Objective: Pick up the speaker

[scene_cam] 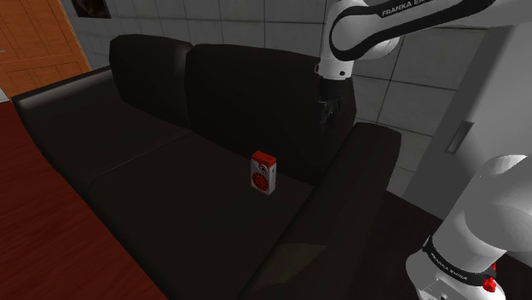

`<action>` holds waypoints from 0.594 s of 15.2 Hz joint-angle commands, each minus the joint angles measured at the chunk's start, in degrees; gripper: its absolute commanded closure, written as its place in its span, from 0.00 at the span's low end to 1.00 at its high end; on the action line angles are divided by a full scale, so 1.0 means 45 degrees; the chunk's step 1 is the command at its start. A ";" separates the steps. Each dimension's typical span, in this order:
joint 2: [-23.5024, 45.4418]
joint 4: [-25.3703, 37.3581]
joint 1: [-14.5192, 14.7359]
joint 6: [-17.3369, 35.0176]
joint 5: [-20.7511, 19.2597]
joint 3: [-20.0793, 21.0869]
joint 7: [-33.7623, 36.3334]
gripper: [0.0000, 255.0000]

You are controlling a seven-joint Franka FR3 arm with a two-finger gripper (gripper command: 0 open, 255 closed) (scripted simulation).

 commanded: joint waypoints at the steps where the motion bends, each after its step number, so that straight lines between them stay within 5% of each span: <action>1: 0.0909 0.0172 0.0035 0.0723 0.0090 -0.0027 -0.0157 0.00; 9: 0.4794 0.1933 0.0187 0.2713 0.0568 -0.0007 -0.0674 0.00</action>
